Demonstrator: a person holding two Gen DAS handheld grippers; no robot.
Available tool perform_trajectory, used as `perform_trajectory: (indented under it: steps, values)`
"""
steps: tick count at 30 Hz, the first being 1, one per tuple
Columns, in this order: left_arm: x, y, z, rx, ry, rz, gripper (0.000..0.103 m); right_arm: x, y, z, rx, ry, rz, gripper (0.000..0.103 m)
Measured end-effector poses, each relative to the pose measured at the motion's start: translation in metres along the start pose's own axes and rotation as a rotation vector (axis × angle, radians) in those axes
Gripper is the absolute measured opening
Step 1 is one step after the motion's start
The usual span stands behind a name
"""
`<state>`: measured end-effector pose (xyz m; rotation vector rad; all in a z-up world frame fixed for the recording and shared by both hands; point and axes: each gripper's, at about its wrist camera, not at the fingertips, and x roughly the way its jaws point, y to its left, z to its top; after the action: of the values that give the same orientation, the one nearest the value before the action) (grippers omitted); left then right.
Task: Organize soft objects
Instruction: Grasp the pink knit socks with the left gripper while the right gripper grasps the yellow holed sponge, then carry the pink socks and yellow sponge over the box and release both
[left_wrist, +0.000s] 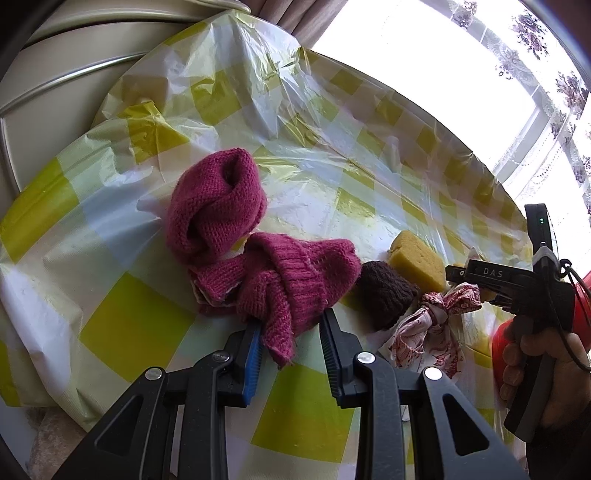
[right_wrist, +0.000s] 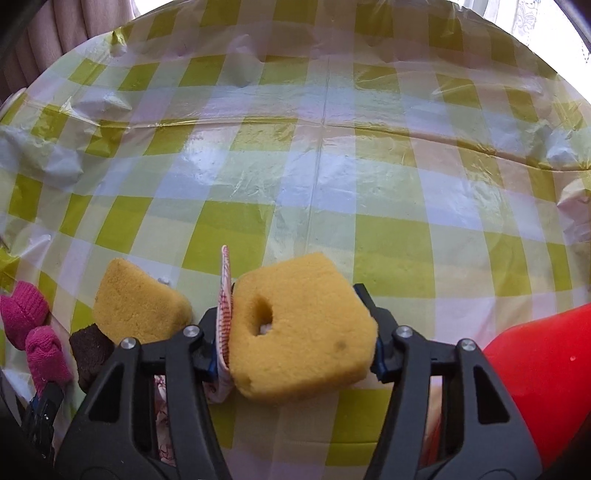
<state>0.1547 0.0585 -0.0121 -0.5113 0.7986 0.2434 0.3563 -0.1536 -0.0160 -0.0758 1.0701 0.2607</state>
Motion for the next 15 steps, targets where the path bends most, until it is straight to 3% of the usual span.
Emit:
perform_trajectory:
  steps: [7, 15]
  values:
    - [-0.001, 0.0, -0.001, 0.0, -0.011, -0.003, 0.031, -0.046, -0.008, -0.008, 0.055, -0.161, 0.064, 0.061]
    - [-0.014, -0.006, -0.002, 0.026, -0.06, -0.021, 0.031, -0.115, 0.014, -0.075, -0.03, -0.278, 0.098, 0.061]
